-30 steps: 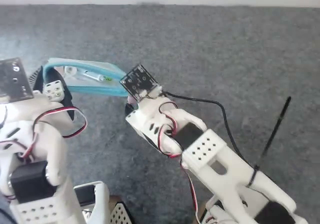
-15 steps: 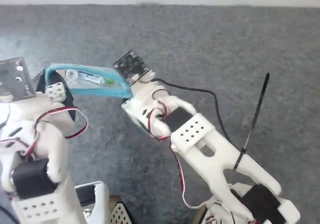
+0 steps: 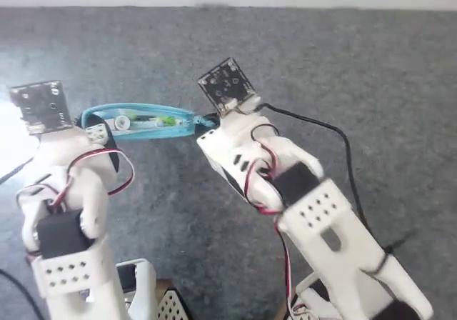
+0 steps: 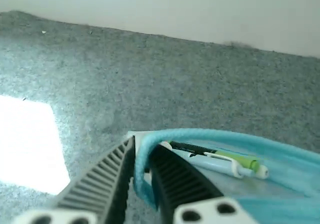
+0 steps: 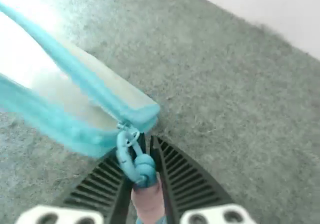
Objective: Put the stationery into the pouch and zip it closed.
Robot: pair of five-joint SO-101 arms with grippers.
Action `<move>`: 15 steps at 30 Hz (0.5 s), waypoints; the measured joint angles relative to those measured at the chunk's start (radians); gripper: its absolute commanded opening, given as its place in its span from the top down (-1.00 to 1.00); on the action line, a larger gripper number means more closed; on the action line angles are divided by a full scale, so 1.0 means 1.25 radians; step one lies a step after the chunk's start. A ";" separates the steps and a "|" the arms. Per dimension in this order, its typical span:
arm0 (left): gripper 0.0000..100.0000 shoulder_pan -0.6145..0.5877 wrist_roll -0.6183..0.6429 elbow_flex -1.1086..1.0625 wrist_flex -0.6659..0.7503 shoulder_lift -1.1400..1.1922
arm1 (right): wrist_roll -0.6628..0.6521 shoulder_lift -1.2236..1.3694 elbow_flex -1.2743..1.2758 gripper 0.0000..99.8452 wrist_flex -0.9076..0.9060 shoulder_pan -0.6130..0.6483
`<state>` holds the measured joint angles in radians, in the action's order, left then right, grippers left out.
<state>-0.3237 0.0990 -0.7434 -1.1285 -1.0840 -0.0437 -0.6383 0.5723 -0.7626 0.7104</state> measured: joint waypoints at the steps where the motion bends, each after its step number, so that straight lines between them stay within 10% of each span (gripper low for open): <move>1: 0.98 0.001 -0.004 -0.017 0.010 0.000 | -0.010 -0.022 0.000 0.98 -0.015 0.000; 15: 0.98 0.099 -0.053 -0.129 0.085 -0.016 | -0.055 -0.152 0.001 0.98 -0.101 -0.002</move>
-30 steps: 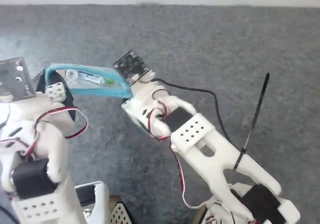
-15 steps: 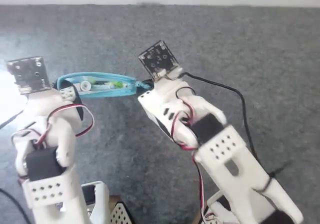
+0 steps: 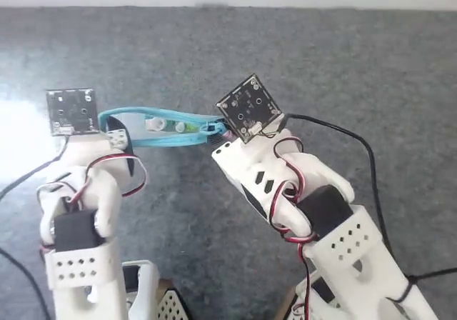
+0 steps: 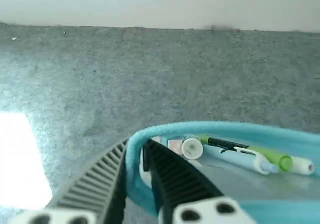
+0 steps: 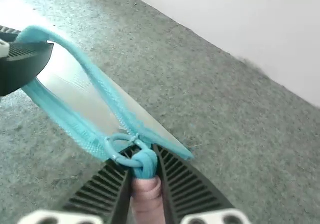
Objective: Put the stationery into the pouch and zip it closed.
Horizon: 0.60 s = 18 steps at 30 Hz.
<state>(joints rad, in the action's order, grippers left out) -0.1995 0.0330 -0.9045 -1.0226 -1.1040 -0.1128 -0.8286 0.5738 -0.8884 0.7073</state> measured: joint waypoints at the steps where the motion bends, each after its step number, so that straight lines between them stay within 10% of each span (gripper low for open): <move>1: 0.98 0.016 -0.002 -0.007 0.000 0.000 | 0.000 0.000 0.000 0.98 0.000 0.000; 18: 0.98 0.137 0.001 -0.117 0.015 0.009 | -0.002 -0.007 -0.104 0.98 -0.122 0.104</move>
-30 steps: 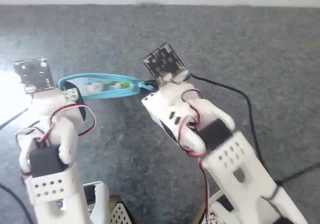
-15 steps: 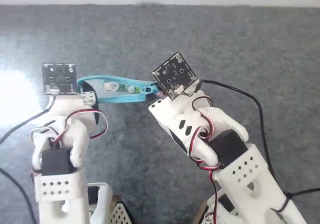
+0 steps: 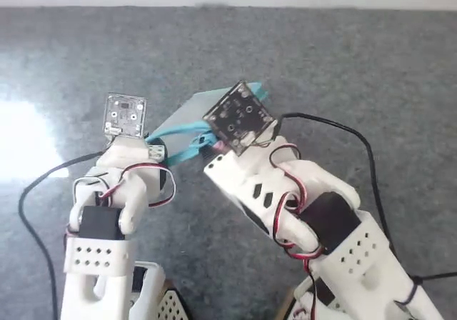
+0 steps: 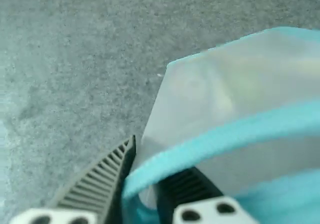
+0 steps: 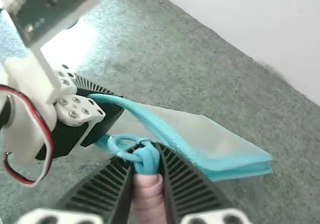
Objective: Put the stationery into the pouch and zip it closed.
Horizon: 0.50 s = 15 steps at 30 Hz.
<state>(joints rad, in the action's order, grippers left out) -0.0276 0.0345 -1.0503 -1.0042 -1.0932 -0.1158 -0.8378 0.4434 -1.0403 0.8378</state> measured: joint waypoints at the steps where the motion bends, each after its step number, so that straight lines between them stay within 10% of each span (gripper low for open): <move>1: 0.98 0.000 0.000 0.000 0.000 0.000 | 0.000 0.000 0.000 0.98 0.000 0.009; 15: 0.98 0.010 -0.006 0.005 0.000 -0.006 | 0.000 0.000 -0.033 0.96 -0.010 0.129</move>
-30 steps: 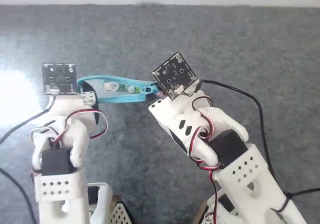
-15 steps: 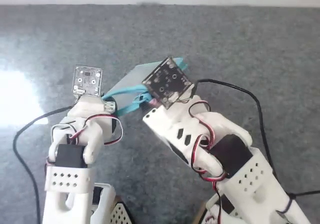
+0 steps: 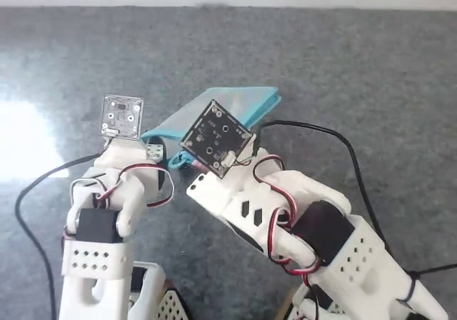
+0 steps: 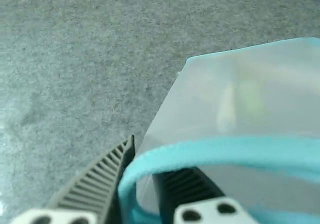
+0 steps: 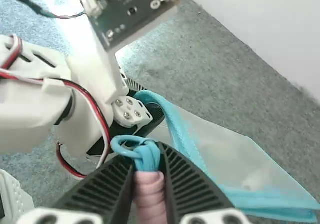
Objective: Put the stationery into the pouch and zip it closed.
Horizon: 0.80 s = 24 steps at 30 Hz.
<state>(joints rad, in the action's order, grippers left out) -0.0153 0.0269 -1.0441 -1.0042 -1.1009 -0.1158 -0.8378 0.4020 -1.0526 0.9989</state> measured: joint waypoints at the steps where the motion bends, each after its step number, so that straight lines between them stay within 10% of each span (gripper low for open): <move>1: 0.98 0.001 -0.001 -0.001 0.000 0.000 | 0.000 0.000 -0.002 0.93 -0.009 0.000; 11: 0.98 -0.037 -0.011 0.107 -0.091 0.015 | -0.103 -0.027 0.048 0.17 -0.135 -0.061; 24: 0.98 -0.065 -0.016 0.220 -0.153 0.014 | -0.228 -0.220 0.315 0.14 -0.091 -0.152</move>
<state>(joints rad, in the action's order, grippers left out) -0.0967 0.0069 -0.7695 -1.1960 -1.0840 -0.4012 -1.1124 0.7963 -1.1661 0.8086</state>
